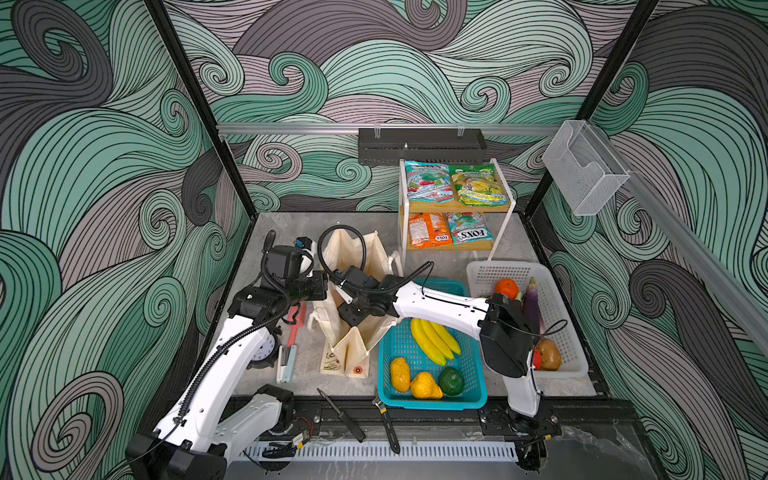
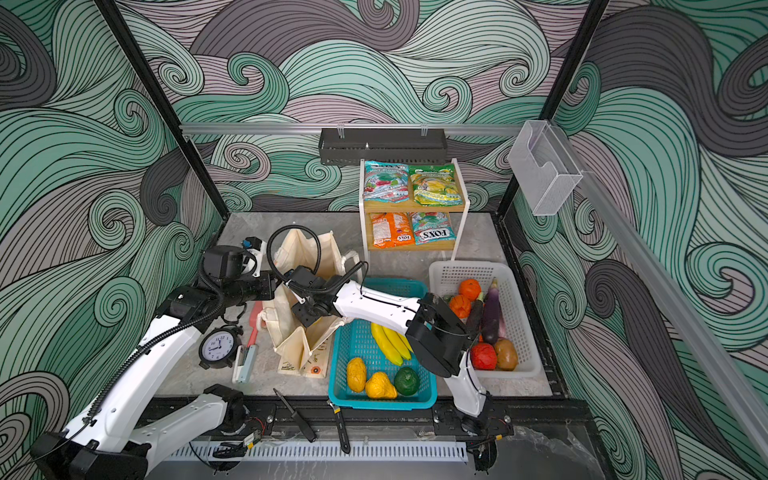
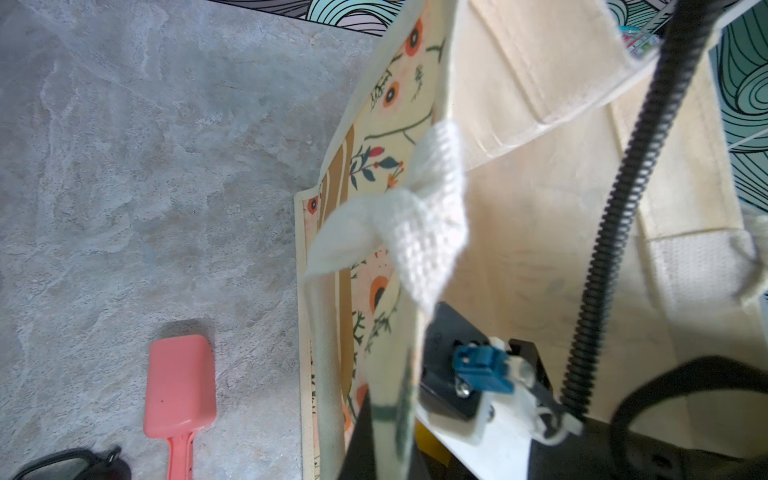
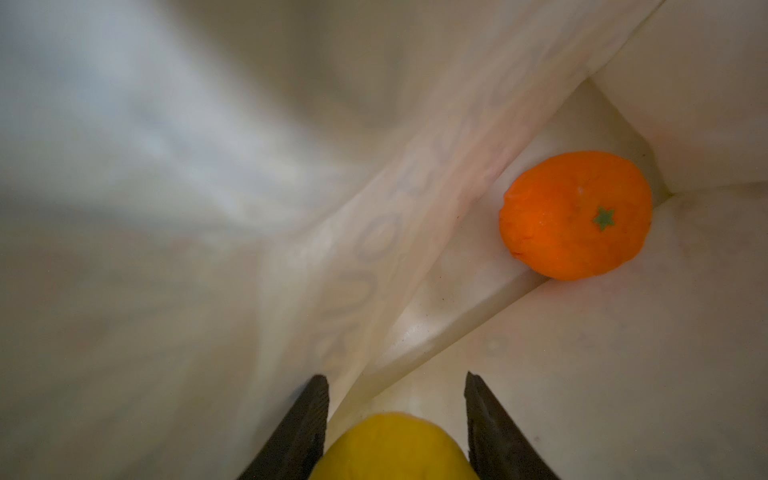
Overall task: Place the food into the grocery bag and tie it
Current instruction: 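Carry the lemon into the tote bag and open the right gripper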
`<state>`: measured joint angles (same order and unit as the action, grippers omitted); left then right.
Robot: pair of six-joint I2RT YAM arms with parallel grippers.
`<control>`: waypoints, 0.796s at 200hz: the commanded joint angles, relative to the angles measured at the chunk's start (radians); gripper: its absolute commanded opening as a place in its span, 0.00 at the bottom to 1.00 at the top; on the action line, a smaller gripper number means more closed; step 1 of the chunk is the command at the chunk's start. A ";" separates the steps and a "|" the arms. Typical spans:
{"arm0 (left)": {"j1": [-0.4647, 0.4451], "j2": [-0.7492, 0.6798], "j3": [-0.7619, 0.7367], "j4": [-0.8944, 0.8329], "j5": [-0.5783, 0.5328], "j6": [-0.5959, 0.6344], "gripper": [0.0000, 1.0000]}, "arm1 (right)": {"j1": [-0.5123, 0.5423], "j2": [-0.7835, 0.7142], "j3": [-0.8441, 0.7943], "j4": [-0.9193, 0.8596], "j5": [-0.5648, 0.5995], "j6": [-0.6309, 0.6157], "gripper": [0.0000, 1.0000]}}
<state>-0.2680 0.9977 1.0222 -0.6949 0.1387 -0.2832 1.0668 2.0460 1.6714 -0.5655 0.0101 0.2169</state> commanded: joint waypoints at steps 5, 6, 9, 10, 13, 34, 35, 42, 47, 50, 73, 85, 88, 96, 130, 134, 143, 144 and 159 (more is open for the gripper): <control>0.009 -0.017 0.017 -0.014 -0.028 -0.005 0.00 | -0.003 0.036 0.026 -0.013 -0.025 0.027 0.35; 0.009 -0.017 0.016 -0.015 -0.028 -0.004 0.00 | -0.004 0.039 0.027 -0.012 -0.024 0.028 0.35; 0.009 -0.017 0.016 -0.015 -0.029 -0.006 0.00 | -0.003 0.045 0.026 -0.012 -0.025 0.029 0.35; 0.009 -0.018 0.016 -0.015 -0.030 -0.006 0.00 | -0.002 0.046 0.026 -0.012 -0.024 0.030 0.35; 0.010 -0.019 0.016 -0.015 -0.030 -0.006 0.00 | -0.002 0.052 0.028 -0.012 -0.024 0.031 0.35; 0.009 -0.022 0.017 -0.015 -0.042 -0.008 0.00 | -0.008 0.089 0.032 -0.013 -0.025 0.041 0.35; 0.009 -0.022 0.017 -0.017 -0.042 -0.007 0.00 | -0.008 0.092 0.033 -0.012 -0.025 0.042 0.35; 0.010 -0.022 0.017 -0.018 -0.044 -0.008 0.00 | -0.010 0.103 0.034 -0.013 -0.026 0.047 0.35; 0.010 -0.024 0.016 -0.017 -0.043 -0.008 0.00 | -0.013 0.113 0.036 -0.012 -0.026 0.051 0.35; 0.010 -0.024 0.016 -0.017 -0.043 -0.008 0.00 | -0.015 0.118 0.036 -0.012 -0.027 0.053 0.35; 0.010 -0.027 0.016 -0.017 -0.052 -0.011 0.00 | -0.023 0.154 0.032 -0.011 -0.026 0.065 0.36; 0.009 -0.027 0.015 -0.017 -0.053 -0.010 0.00 | -0.028 0.176 0.033 -0.013 -0.030 0.073 0.36; 0.009 -0.026 0.015 -0.016 -0.053 -0.010 0.00 | -0.030 0.180 0.032 -0.012 -0.031 0.073 0.37; 0.009 -0.027 0.016 -0.018 -0.049 -0.011 0.00 | -0.033 0.194 0.034 -0.013 -0.033 0.076 0.38; 0.009 -0.030 0.015 -0.017 -0.056 -0.012 0.00 | -0.037 0.219 0.051 -0.013 -0.035 0.071 0.48; 0.010 -0.030 0.015 -0.017 -0.056 -0.012 0.00 | -0.037 0.219 0.055 -0.014 -0.035 0.069 0.49; 0.009 -0.032 0.015 -0.017 -0.057 -0.011 0.00 | -0.036 0.218 0.063 -0.020 -0.030 0.065 0.51; 0.009 -0.032 0.015 -0.017 -0.057 -0.012 0.00 | -0.036 0.218 0.064 -0.021 -0.029 0.064 0.51; 0.010 -0.030 0.015 -0.017 -0.059 -0.012 0.00 | -0.036 0.214 0.077 -0.033 -0.026 0.059 0.55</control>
<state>-0.2638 0.9901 1.0222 -0.7036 0.0891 -0.2886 1.0424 2.2372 1.7241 -0.5365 -0.0189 0.2771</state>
